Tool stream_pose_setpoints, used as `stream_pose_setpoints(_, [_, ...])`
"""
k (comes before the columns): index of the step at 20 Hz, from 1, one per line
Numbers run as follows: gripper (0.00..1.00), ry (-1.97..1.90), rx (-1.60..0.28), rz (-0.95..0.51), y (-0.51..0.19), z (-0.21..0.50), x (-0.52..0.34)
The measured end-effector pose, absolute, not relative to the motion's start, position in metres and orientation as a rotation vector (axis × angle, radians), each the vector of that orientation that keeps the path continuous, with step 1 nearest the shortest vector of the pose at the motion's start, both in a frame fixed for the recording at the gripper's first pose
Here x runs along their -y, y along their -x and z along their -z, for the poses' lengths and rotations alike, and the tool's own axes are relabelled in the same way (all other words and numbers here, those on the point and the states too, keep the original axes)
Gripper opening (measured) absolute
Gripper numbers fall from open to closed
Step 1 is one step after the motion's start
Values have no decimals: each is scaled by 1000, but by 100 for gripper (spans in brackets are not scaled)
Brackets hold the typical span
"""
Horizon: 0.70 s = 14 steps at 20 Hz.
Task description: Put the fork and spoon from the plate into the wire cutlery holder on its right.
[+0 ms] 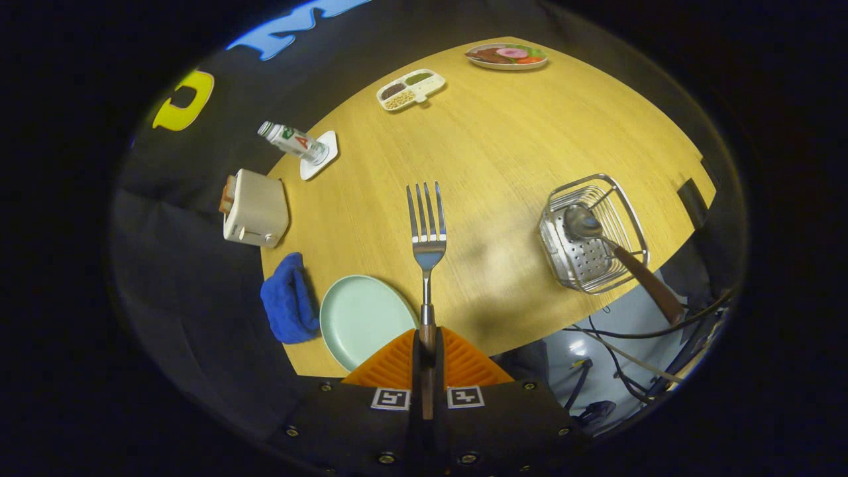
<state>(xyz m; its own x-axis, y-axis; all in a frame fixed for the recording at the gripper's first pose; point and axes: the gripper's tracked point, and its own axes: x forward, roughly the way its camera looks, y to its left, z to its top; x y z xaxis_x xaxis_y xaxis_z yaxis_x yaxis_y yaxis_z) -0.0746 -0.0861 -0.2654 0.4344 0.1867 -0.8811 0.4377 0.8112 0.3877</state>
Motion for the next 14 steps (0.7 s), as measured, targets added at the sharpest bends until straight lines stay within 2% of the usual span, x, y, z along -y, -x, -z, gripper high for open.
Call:
stream_pose_setpoints(8, [6,-724,-1108,292,97,264,142])
stream_pose_setpoints(14, [6,-778,-1184,328,129,278,158])
